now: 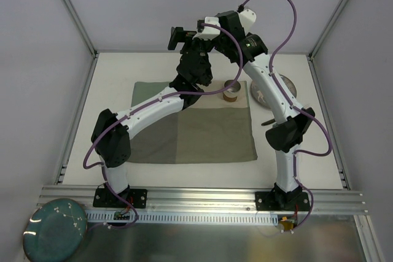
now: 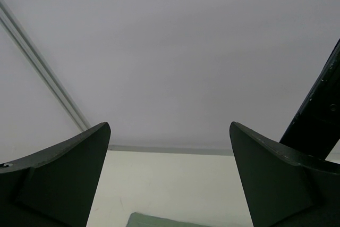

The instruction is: Set the dinner table for one person

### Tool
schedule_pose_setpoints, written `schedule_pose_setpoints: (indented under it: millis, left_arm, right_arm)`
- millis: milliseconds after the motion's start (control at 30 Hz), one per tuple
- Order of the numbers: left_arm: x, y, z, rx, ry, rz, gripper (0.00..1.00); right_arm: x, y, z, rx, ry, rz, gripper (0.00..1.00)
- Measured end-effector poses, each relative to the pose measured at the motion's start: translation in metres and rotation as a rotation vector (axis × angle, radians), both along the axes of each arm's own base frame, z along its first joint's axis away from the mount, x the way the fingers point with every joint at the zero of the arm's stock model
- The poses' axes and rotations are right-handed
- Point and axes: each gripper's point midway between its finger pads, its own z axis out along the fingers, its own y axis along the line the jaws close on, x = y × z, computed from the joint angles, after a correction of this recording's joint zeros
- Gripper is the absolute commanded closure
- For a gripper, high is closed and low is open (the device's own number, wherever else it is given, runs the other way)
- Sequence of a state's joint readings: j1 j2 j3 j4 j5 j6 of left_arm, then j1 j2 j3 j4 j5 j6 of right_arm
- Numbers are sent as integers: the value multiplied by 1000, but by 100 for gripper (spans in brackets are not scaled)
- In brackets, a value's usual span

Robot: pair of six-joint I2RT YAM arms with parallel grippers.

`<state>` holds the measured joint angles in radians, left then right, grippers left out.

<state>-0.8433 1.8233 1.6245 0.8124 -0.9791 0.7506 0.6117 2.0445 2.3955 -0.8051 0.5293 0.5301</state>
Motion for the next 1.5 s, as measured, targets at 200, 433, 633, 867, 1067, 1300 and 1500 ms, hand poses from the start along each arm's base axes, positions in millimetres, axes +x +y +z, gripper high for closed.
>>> schedule_pose_setpoints:
  millis: [200,433,633,867,1067,1300,1500]
  left_arm:
    - [-1,1,1,8,6,0,1]
    - [-1,0,-10,7,29,-8,1]
    - [2,-3,-19,4,45,-11,1]
    - [0,2,-33,-40,18,22,1]
    - [-3,6,-36,-27,10,87,1]
    - [-4,0,-37,-16,4,100,1]
    - [-3,-6,-37,-22,10,103,1]
  right_arm:
    - [0,2,-1,12,2,2,3]
    - [0,2,-11,28,10,-5,3]
    - [4,1,-18,64,11,-29,3]
    - [9,4,-22,21,-6,-29,3]
    - [13,13,-25,33,3,9,3]
    - [12,8,-32,61,28,-4,3]
    - [12,2,-32,63,33,-11,3]
